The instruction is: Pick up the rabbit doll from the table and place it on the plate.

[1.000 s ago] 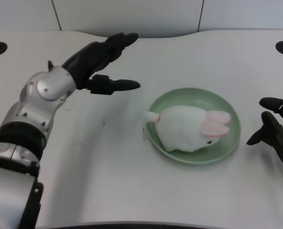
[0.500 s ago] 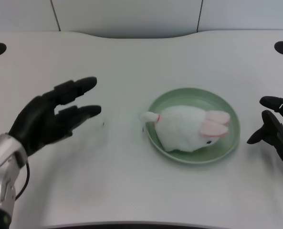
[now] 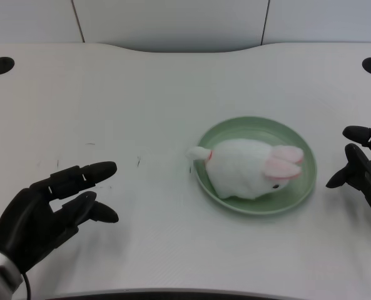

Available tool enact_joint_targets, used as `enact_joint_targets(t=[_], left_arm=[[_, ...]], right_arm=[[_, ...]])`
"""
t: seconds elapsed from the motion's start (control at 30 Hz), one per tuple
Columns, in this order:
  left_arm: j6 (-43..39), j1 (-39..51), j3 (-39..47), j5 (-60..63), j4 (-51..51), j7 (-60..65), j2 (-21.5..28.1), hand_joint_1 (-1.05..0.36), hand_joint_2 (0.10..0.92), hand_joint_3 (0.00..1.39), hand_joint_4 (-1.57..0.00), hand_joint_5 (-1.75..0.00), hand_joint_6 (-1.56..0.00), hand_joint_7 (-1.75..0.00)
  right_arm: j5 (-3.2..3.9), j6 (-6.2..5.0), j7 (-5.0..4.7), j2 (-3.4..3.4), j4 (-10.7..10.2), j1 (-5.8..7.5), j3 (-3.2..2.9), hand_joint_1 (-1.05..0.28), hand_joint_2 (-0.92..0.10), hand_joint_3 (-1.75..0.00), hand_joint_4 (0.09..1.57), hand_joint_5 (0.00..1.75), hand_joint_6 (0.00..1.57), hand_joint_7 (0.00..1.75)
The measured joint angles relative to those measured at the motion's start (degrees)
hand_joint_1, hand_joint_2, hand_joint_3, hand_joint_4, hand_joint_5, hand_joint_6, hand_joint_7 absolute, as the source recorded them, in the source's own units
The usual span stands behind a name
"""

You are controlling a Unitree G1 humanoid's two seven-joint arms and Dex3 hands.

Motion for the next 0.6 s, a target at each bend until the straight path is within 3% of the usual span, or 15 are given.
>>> enact_joint_targets(t=[0.23,0.37,0.5,0.57,0.6], left_arm=[[-1.8,1.9,1.0,0.2,0.0,2.8,-1.0,-0.53,0.921,0.50,-0.53,-1.49,-0.87,-0.23],[-4.9,1.9,1.7,1.2,1.3,4.1,-1.5,-0.52,0.921,0.52,-0.55,-1.49,-0.90,-0.26],[-5.2,1.9,1.9,1.3,2.0,4.9,-1.7,-0.52,0.921,0.52,-0.56,-1.49,-0.90,-0.27],[-7.0,1.5,2.3,1.6,3.5,6.1,-2.3,-0.54,0.921,0.49,-0.50,-1.64,-0.63,-0.86],[-8.0,1.1,2.5,1.9,4.6,7.1,-2.8,-0.54,0.921,0.49,-0.49,-1.67,-0.55,-1.03]], right_arm=[[0.05,0.06,0.38,-0.01,0.0,0.01,-0.15,-0.51,-0.92,-0.26,0.88,1.43,0.77,1.14],[-0.84,0.02,-0.09,-0.04,0.1,0.00,0.18,-0.53,-0.92,-0.25,0.87,1.43,0.78,1.14],[-1.00,0.03,-0.16,-0.04,0.2,-0.01,0.13,-0.53,-0.92,-0.25,0.87,1.43,0.78,1.14],[-1.21,0.02,-0.18,-0.05,0.6,-0.18,0.12,-0.51,-0.92,-0.26,0.88,1.43,0.77,1.14],[-1.27,0.02,-0.16,-0.05,0.8,-0.31,0.09,-0.51,-0.92,-0.27,0.88,1.43,0.77,1.13]])
